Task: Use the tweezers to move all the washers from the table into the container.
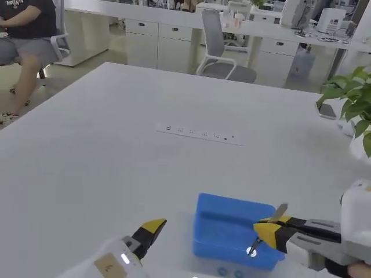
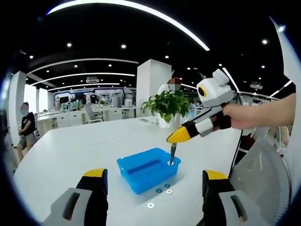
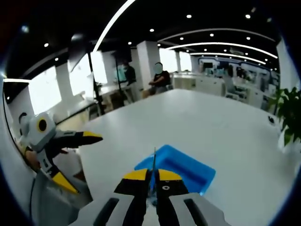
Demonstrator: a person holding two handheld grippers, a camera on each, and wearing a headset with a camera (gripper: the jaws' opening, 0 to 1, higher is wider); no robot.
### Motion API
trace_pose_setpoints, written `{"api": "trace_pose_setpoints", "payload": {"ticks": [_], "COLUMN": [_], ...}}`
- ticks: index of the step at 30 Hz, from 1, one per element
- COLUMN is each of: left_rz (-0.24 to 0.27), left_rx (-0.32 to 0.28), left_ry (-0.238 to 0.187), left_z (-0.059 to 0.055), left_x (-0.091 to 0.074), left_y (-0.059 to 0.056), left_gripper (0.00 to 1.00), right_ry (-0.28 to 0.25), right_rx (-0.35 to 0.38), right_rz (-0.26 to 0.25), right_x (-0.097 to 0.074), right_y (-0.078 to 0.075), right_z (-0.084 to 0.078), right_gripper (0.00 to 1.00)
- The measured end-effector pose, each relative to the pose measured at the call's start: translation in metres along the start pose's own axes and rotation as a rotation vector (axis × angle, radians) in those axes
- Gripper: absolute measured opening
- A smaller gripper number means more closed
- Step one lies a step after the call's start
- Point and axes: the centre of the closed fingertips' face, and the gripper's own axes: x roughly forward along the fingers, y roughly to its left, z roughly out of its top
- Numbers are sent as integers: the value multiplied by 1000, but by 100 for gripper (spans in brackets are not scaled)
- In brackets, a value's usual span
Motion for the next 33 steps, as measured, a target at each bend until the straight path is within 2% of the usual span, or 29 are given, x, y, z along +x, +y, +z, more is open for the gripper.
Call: {"api": "trace_pose_setpoints", "payload": {"ticks": [7,19,32,33], "left_rz": [6,22,21,18], "left_rx": [-1,-15,-23,-24], "left_ry": [3,-8,-9,-10], "left_z": [-1,0,2,2], "left_x": [0,-1,-1,-1], "left_y": [2,5,5,5], "left_gripper": [84,84,83,83], "right_ry": [-3,-6,54,77], "right_rx": [-18,68,78,42], "right_rz": [-40,-78,-95,-106], "right_x": [4,15,36,36], "right_y": [-22,-47,-66,-67], "right_z": [7,1,-15,-17], "right_gripper": [2,2,2,2]}}
